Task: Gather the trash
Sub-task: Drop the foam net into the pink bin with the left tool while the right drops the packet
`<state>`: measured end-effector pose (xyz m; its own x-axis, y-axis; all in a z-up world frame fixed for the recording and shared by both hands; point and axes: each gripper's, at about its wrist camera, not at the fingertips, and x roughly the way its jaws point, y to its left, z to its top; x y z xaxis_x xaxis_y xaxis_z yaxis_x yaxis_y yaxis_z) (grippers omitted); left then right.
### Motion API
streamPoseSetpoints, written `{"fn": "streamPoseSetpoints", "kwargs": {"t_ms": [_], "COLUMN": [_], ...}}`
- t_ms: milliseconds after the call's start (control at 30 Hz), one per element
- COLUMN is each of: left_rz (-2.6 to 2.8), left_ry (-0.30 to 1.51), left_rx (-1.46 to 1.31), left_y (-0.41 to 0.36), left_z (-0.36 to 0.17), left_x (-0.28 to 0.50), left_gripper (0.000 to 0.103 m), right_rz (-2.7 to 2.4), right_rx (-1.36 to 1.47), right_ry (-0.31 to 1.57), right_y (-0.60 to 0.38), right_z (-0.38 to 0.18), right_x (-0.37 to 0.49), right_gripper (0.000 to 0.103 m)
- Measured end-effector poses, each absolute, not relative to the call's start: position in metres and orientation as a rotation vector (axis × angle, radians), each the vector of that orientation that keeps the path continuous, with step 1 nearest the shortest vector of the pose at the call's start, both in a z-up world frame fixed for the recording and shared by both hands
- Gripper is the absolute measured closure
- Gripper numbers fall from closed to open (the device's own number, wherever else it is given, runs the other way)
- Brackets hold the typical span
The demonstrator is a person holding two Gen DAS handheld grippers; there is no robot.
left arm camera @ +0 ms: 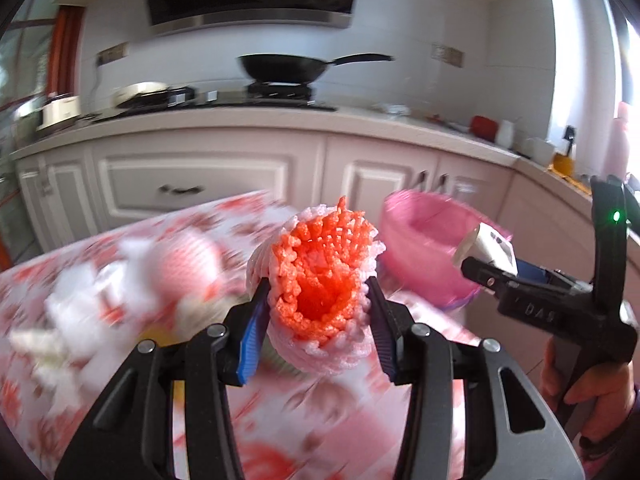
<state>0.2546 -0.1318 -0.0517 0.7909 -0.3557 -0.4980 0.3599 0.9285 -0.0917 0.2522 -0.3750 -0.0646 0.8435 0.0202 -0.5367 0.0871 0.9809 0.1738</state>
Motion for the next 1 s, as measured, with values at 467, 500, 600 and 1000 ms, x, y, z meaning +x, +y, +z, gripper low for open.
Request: {"fn": "streamPoseSetpoints", "kwargs": {"t_ms": [467, 500, 600, 1000], "left_rz": [-0.596, -0.603, -0.619, -0.699], "left_ry": [0.541, 0.546, 0.561, 0.652], "left_rx": [0.031, 0.041, 0.072, 0.088], "left_y": [-0.269, -0.276, -0.3, -0.348], "left_z": [-0.038, -0.04, -0.045, -0.078], "left_x": [0.386, 0.394, 0.416, 0.474], "left_gripper": [0.058, 0.058, 0.058, 0.056], "right_rz": [-0.2, -0.198, -0.185, -0.129], "right_rx": [0.136, 0.138, 0.158, 0.128], "right_ry": [0.514, 0.525, 0.547, 0.594], "right_y": [-0.475, -0.48, -0.495, -0.518], "right_z": [-0.055, -0.057, -0.065, -0.088], "right_x": [0.302, 0.309, 0.323, 0.362], "right_gripper": [0.022, 0.022, 0.022, 0.021]}}
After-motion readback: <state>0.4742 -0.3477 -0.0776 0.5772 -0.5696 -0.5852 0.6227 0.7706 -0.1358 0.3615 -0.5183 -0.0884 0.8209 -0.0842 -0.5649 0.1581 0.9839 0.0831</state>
